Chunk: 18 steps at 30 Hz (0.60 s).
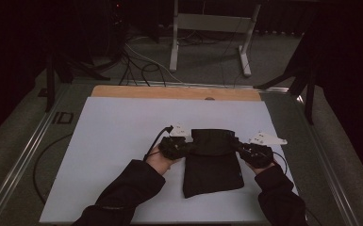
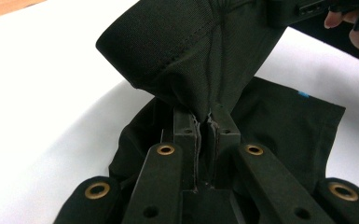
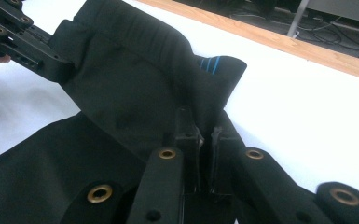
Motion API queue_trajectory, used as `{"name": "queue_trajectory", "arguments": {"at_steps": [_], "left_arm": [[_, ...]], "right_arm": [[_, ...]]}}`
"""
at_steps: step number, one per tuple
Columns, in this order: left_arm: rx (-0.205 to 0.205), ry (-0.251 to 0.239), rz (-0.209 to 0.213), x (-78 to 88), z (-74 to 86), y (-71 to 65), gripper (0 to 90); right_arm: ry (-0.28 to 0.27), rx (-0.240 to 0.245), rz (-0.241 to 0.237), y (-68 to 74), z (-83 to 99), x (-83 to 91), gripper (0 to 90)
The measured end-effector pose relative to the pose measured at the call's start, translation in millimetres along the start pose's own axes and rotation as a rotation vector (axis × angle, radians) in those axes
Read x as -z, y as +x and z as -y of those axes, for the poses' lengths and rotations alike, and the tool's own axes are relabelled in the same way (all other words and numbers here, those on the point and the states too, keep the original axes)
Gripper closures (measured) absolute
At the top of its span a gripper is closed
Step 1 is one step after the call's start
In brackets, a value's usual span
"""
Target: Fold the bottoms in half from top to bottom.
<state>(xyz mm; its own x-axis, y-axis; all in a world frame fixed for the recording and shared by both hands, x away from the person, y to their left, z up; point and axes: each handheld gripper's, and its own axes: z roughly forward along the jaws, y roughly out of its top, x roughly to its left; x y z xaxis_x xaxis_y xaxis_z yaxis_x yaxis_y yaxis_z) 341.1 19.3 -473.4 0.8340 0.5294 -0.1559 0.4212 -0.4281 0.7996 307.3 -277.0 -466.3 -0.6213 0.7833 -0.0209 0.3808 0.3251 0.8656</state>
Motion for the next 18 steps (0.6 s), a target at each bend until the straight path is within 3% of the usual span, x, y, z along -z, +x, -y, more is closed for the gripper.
{"name": "queue_trajectory", "arguments": {"at_steps": [10,18], "left_arm": [[-0.024,0.014,-0.013,4.7,2.5,-7.5,85.9],[-0.030,0.011,-0.001,6.6,10.1,-13.9,85.9]], "right_arm": [[-0.001,0.005,-0.010,6.1,4.1,7.1,85.0],[-0.004,0.007,-0.017,12.8,11.6,13.2,85.0]]}}
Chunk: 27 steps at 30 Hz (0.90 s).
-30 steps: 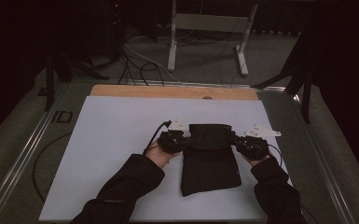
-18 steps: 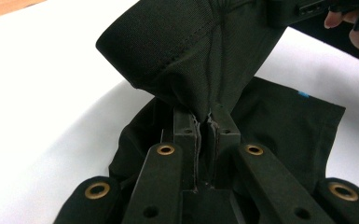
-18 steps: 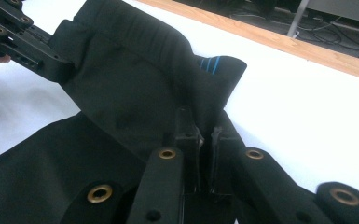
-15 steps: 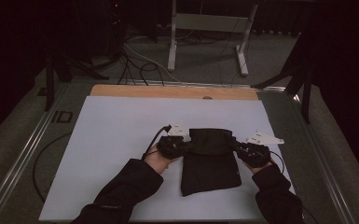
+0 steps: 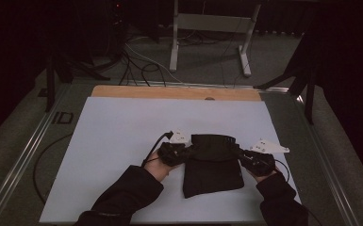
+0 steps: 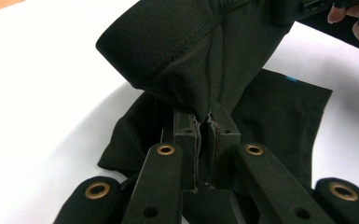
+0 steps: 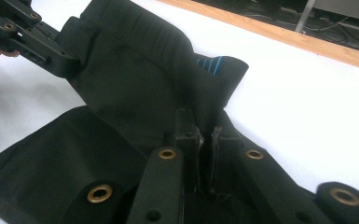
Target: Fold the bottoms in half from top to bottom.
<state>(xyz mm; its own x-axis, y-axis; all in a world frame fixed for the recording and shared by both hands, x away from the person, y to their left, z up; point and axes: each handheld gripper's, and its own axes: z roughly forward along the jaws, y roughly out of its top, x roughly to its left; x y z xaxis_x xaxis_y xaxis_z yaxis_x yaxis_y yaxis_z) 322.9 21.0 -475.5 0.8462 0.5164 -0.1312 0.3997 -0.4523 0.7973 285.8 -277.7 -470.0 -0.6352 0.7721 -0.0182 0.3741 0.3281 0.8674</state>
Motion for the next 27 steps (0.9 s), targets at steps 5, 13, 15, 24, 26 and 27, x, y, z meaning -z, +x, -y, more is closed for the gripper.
{"name": "queue_trajectory", "arguments": {"at_steps": [5,13,15,24,26,27], "left_arm": [[-0.009,0.006,-0.003,0.4,2.4,-4.2,85.9],[-0.018,0.000,0.008,2.3,10.6,-11.3,85.9],[-0.015,-0.002,0.010,2.5,12.8,-12.7,85.9],[-0.018,-0.004,0.016,1.7,21.5,-21.2,85.9],[-0.020,-0.002,0.016,1.7,23.0,-23.2,85.9],[-0.020,-0.002,0.016,1.7,23.0,-23.2,85.9]], "right_arm": [[0.004,-0.002,-0.004,4.7,5.8,3.2,84.9],[0.004,-0.008,-0.012,10.3,13.4,9.1,84.9],[0.005,-0.002,-0.012,11.9,14.8,9.7,84.9],[0.011,-0.006,-0.021,17.6,22.3,15.2,84.9],[0.016,-0.002,-0.024,19.3,24.5,15.7,84.9],[0.016,-0.002,-0.024,19.3,24.5,15.7,84.9]]}}
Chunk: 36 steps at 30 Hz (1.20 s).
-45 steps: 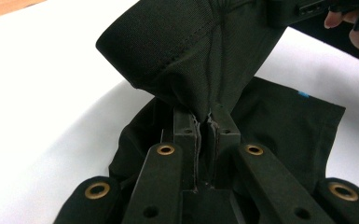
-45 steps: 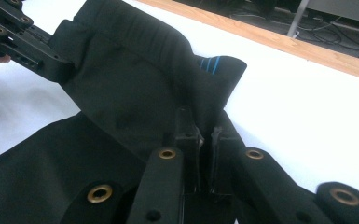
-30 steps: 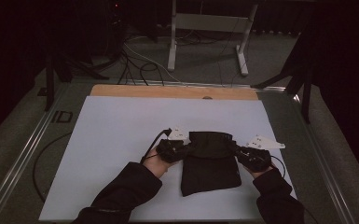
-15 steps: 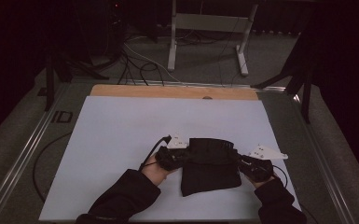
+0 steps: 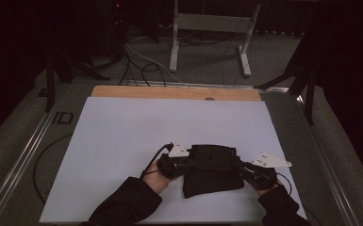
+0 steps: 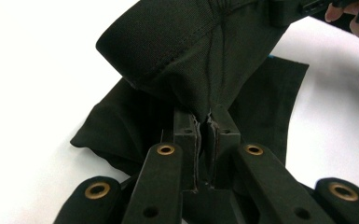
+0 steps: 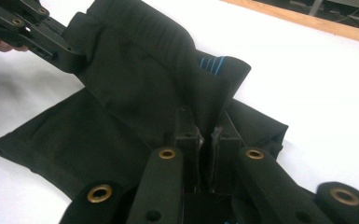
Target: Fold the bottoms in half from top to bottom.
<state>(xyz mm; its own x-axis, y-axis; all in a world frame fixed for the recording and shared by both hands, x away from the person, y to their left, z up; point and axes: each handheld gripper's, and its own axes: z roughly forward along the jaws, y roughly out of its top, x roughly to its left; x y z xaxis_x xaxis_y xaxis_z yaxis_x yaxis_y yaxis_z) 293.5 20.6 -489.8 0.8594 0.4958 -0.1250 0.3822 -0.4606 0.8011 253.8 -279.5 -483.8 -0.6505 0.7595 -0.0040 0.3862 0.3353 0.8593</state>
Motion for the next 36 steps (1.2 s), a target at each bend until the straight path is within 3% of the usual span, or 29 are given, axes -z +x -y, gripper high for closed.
{"name": "queue_trajectory", "arguments": {"at_steps": [6,14,29,36], "left_arm": [[-0.011,0.005,-0.003,-0.3,4.1,-4.9,85.9],[0.010,0.003,0.023,0.9,11.9,-9.7,85.8],[0.030,0.048,0.050,-5.6,28.3,-19.1,85.4],[0.046,0.073,0.064,-6.5,32.8,-21.4,84.2]], "right_arm": [[0.005,0.001,-0.003,2.4,5.3,1.5,84.8],[0.013,-0.004,-0.015,7.8,12.6,7.5,84.8],[0.061,-0.031,-0.042,6.8,27.9,3.3,84.7],[0.091,-0.074,-0.090,3.3,35.6,2.4,83.9]]}}
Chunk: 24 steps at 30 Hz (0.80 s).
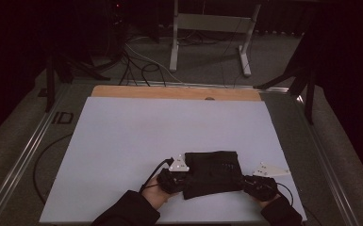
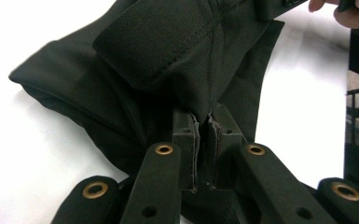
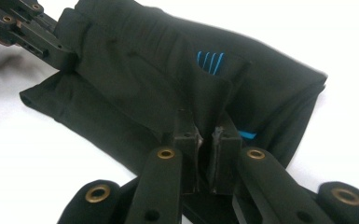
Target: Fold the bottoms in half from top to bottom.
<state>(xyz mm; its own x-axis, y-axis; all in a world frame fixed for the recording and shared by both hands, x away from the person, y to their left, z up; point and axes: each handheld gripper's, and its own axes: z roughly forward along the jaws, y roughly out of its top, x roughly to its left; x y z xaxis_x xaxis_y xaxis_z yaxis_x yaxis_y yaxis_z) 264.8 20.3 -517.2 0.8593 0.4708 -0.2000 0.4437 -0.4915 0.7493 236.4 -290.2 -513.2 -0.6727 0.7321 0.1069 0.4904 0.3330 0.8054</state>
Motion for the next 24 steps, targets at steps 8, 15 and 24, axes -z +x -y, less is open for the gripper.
{"name": "queue_trajectory", "arguments": {"at_steps": [8,15,24], "left_arm": [[0.040,0.012,0.026,-2.1,6.4,0.2,78.9],[0.060,0.012,0.040,5.7,3.2,2.1,58.3],[0.079,-0.027,-0.010,19.6,-20.3,20.2,42.7]], "right_arm": [[0.016,0.005,-0.008,-1.2,1.7,-1.8,82.4],[0.026,-0.002,-0.003,-5.3,-0.9,-1.3,68.5],[0.001,-0.014,0.019,-18.0,-26.7,1.8,47.4]]}}
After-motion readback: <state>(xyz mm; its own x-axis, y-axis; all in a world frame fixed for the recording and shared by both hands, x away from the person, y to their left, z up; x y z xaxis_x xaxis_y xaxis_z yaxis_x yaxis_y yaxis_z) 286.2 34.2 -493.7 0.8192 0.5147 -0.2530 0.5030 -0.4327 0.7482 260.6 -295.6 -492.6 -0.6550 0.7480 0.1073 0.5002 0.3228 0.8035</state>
